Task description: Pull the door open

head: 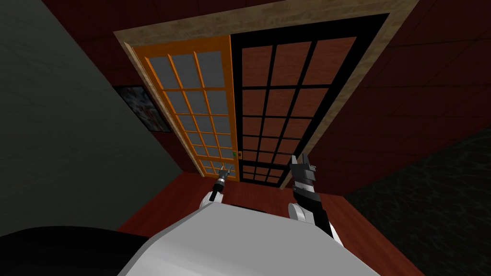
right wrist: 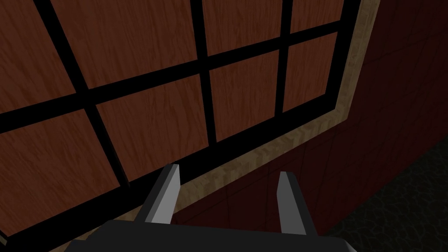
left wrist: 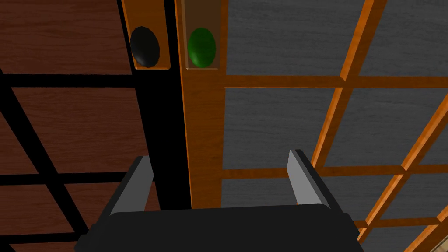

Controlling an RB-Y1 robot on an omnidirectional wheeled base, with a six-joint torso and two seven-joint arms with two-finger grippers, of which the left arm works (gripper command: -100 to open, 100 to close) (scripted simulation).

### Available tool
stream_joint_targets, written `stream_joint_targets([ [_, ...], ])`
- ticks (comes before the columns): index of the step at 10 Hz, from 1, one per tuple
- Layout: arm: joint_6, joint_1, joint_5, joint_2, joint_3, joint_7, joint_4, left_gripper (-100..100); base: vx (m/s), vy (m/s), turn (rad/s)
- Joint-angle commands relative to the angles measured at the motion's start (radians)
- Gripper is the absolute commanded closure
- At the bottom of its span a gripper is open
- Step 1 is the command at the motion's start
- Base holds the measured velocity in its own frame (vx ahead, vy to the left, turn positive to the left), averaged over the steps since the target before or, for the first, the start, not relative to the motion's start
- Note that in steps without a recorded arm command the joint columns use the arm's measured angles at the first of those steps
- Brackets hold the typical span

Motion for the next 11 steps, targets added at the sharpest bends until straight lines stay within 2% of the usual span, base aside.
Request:
stream_joint_targets([
  [1,-0.01,-0.016,-0.003,-0.006,0.004,-0.031,0.038,-100,0.115,0.019,-0.041],
  [2,-0.013,-0.021,-0.003,-0.007,0.005,-0.039,0.049,-100,0.106,0.02,-0.034],
  [3,-0.022,-0.035,-0.006,-0.013,0.009,-0.065,0.082,-100,0.127,0.028,-0.06],
  [5,-0.028,-0.047,-0.008,-0.017,0.011,-0.083,0.102,-100,0.137,0.035,-0.04],
  [6,-0.024,-0.044,-0.007,-0.016,0.01,-0.077,0.095,-100,0.05,0.011,-0.004],
  [7,-0.026,-0.027,-0.003,-0.005,0.02,-0.079,0.107,-100,-0.067,-0.023,0.027],
  [9,-0.025,-0.011,0.002,0.006,0.029,-0.079,0.115,-100,-0.163,-0.041,0.018],
  [11,-0.025,-0.007,0.003,0.01,0.032,-0.079,0.117,-100,-0.108,-0.001,0.004],
])
